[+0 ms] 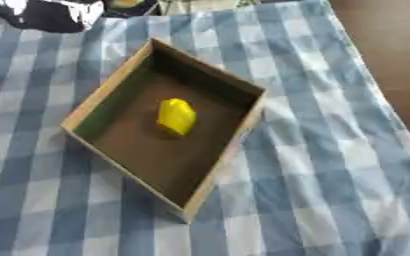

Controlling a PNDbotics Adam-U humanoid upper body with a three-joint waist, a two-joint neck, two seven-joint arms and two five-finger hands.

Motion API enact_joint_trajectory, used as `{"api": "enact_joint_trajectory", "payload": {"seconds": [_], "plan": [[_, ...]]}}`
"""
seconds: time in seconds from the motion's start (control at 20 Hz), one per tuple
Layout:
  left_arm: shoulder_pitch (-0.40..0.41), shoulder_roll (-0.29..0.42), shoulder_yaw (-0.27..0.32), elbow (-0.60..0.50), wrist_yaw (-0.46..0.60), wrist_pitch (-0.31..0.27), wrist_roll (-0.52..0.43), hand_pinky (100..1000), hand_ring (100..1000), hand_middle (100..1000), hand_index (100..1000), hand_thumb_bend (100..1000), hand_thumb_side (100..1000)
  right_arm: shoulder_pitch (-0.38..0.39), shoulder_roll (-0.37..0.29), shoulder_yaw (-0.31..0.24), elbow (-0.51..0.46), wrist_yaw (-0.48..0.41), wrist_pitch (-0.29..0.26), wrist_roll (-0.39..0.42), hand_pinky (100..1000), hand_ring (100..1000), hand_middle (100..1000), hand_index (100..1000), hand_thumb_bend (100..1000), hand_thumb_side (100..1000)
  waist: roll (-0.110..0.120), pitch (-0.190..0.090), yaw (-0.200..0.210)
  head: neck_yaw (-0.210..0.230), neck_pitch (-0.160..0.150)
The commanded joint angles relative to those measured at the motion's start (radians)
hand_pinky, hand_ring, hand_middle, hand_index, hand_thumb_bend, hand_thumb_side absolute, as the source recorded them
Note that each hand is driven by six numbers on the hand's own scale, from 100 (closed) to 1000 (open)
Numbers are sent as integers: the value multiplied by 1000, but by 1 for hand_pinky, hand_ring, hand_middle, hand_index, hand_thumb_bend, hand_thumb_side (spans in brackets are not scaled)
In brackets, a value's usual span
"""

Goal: Pick up objects on the table and place them in the box.

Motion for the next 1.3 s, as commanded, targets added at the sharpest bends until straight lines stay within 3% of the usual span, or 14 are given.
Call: {"api": "enact_joint_trajectory", "payload": {"seconds": [0.05, 0.2, 0.55, 0.95, 1.05, 1.15, 1.2, 1.25, 1.3], "plan": [[24, 12, -35, -121, 57, -5, -53, 625, 516, 494, 547, 100, 100, -1, -31, -13, -16, 4, -1, -9, 804, 855, 643, 808, 243, 428, -8, -31, 7, -10, 16], [72, -2, -58, -136, 95, -10, -53, 621, 512, 492, 543, 100, 100, 4, -31, -15, -16, 6, -2, -11, 804, 855, 644, 808, 242, 428, -9, -37, 18, -13, 27], [178, -1, -84, -138, 102, 40, -40, 615, 513, 491, 543, 100, 100, 9, -29, -18, -16, 10, -3, -15, 803, 856, 643, 808, 242, 430, -8, -35, 28, -10, 26], [237, -18, -101, -122, 73, 103, -52, 621, 523, 494, 550, 100, 100, 7, -21, -17, -16, 12, -3, -14, 802, 855, 641, 807, 244, 431, -15, -24, 25, -3, 21], [243, -25, -109, -106, 64, 102, -49, 680, 584, 559, 627, 168, 100, 6, -19, -17, -16, 12, -2, -15, 802, 855, 641, 807, 246, 431, -16, -23, 24, -2, 20], [247, -27, -116, -94, 46, 86, -62, 811, 746, 719, 827, 252, 100, 7, -18, -17, -16, 13, -2, -16, 802, 855, 641, 807, 246, 431, -16, -22, 24, -3, 21], [249, -27, -117, -91, 32, 75, -72, 863, 800, 774, 878, 299, 100, 7, -18, -18, -16, 13, -2, -16, 802, 855, 641, 807, 246, 431, -16, -22, 24, -4, 21], [251, -26, -112, -92, 12, 64, -77, 902, 832, 807, 912, 367, 249, 8, -19, -18, -16, 14, -2, -17, 802, 855, 640, 806, 246, 432, -16, -21, 25, -4, 21], [253, -24, -105, -96, -10, 55, -76, 916, 846, 820, 924, 422, 344, 8, -19, -19, -16, 14, -1, -18, 802, 855, 640, 806, 246, 432, -16, -21, 26, -5, 20]]}}
